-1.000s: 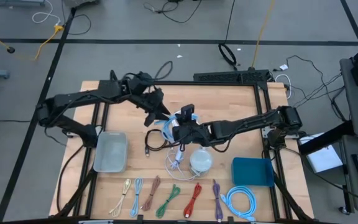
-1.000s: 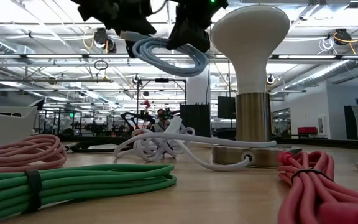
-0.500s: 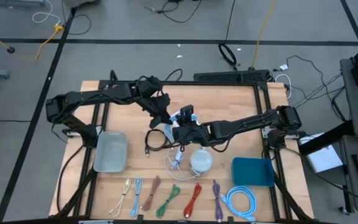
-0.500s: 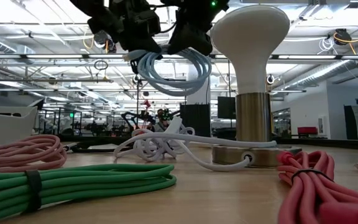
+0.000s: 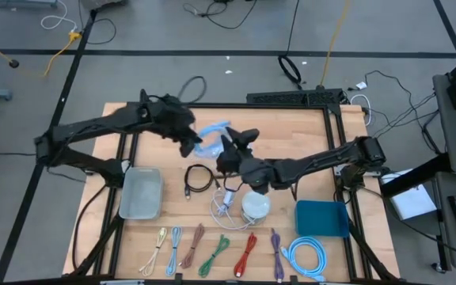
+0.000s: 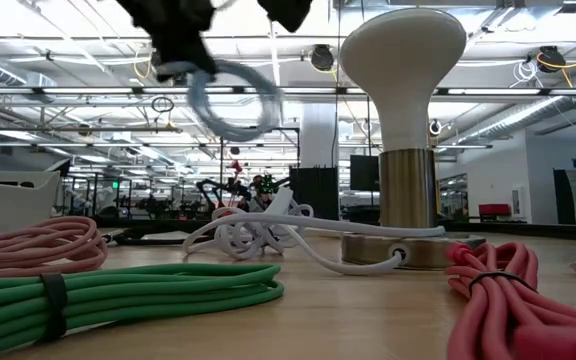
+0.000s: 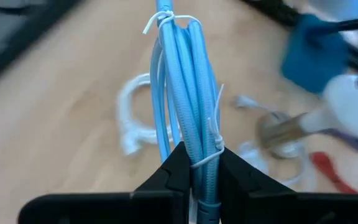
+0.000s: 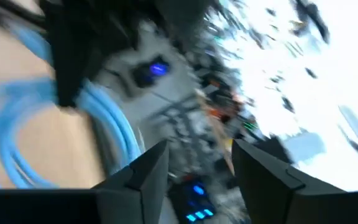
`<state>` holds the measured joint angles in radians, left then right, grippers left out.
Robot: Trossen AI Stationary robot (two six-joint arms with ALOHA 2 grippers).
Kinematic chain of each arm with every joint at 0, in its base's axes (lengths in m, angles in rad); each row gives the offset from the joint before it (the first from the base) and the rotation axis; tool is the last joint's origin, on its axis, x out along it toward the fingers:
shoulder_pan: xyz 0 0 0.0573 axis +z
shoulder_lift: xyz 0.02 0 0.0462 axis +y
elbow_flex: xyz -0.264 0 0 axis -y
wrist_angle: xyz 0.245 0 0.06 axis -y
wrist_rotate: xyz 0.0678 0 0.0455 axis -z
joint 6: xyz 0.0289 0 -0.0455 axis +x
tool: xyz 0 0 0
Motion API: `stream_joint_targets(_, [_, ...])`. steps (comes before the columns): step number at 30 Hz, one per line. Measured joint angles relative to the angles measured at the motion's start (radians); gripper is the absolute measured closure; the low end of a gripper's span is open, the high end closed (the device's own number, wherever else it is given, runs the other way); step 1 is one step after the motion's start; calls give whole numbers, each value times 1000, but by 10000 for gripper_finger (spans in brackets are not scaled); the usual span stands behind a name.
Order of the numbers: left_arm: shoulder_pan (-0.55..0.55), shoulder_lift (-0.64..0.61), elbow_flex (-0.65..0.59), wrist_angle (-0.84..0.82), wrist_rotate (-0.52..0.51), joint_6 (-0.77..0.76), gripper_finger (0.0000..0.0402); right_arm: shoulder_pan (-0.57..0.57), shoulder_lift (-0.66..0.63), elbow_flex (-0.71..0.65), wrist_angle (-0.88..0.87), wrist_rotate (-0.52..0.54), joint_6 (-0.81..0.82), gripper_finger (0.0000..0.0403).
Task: Pick & Place USB Port
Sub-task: Put the top light blue HDMI cable into the gray bin
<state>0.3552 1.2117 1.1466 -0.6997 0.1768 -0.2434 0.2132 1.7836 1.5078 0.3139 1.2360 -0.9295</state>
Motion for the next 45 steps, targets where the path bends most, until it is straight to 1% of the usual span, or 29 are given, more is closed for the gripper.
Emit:
stream_joint_targets(2, [-11,-61,-8,-83,-89,-50,361,10,0,0,121,40,-77,218])
stream_joint_targets(4, [-32,-131,-27,-151,-170,-125,361,19,-2,0,201,58,-124,214])
stream_joint_targets(8, [-132,-300,-97,-326,-332,-339,361,19,0,-30,238,68,-118,212])
stream_joint_targets(10, [-211,-383,-152,-392,-412,-481,361,13,0,-59,239,71,-79,212])
stream_joint_targets(12, [-311,-473,-204,-424,-478,-625,361,5,0,-97,241,69,-23,211])
stream_joint_targets(15, [-476,-574,-286,-455,-591,-835,361,-5,2,-159,241,45,54,212])
stream_joint_targets(17, [-581,-609,-330,-459,-666,-951,361,-10,3,-191,273,46,75,213])
stream_joint_targets(19, [-673,-617,-356,-465,-717,-1040,361,-12,3,-216,329,50,76,216])
stream_joint_targets(23, [-810,-568,-359,-467,-781,-1164,361,-11,3,-262,460,51,22,220])
stream_joint_targets(27, [-912,-474,-341,-482,-774,-1273,361,-10,3,-296,588,56,-58,218])
stream_joint_targets(30, [-993,-380,-297,-556,-741,-1385,361,-10,3,-325,648,73,-98,220])
stream_joint_targets(32, [-1054,-310,-241,-656,-733,-1471,361,-10,3,-337,667,73,-105,222])
stream_joint_targets(35, [-1151,-192,-115,-854,-728,-1622,361,-10,3,-342,666,73,-105,221])
stream_joint_targets(36, [-1186,-153,-77,-879,-726,-1669,361,-10,3,-342,666,73,-105,221])
stream_joint_targets(39, [-1262,-88,0,-856,-742,-1740,361,-10,3,-342,666,73,-107,221])
stream_joint_targets(41, [-1314,-17,32,-867,-751,-1825,361,-9,3,-342,666,74,-108,222])
stream_joint_targets(43, [-1353,45,27,-870,-707,-1905,361,-8,3,-342,666,76,-107,223])
stream_joint_targets(45, [-1399,95,27,-871,-688,-1997,361,-8,3,-342,666,77,-106,224])
